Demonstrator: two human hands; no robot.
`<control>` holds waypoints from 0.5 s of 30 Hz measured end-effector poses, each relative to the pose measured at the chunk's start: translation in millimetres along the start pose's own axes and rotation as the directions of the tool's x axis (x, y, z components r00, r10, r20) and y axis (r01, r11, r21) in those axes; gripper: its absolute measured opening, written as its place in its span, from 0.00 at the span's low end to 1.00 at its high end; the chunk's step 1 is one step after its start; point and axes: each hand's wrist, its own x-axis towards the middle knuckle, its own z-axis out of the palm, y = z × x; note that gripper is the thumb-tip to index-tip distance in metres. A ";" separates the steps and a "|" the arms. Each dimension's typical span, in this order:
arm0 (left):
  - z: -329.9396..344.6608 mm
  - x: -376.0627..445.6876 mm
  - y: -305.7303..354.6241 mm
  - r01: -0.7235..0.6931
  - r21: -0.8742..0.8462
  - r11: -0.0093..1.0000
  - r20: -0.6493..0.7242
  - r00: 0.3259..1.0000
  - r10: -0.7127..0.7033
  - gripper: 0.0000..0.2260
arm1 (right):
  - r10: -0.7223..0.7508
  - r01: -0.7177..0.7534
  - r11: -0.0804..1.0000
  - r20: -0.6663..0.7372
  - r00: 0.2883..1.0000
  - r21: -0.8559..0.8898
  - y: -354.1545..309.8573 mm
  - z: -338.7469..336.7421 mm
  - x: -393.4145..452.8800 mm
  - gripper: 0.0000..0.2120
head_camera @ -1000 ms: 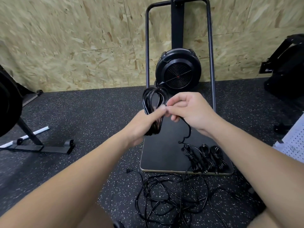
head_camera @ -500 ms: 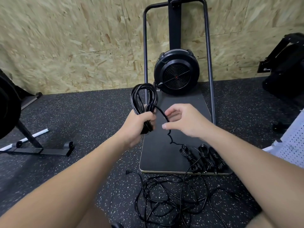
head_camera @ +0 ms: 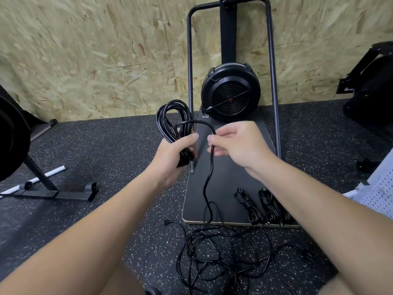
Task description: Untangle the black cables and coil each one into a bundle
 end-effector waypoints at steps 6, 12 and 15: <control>2.4 -7.1 -5.6 0.184 0.050 0.982 0.147 0.971 -0.189 0.23 | 0.073 -0.111 0.948 0.138 0.988 0.298 -26.0 -9.2 -6.3 0.12; 29.5 -19.2 -25.9 0.117 0.268 0.956 0.269 0.944 -0.191 0.15 | -0.148 0.132 0.970 -0.068 0.987 -0.202 -14.3 -7.6 -7.4 0.07; 36.4 -22.7 -29.4 0.147 0.307 0.940 0.233 0.946 -0.224 0.17 | -0.397 0.268 0.759 -0.094 0.913 -0.594 -13.7 -10.2 -6.7 0.10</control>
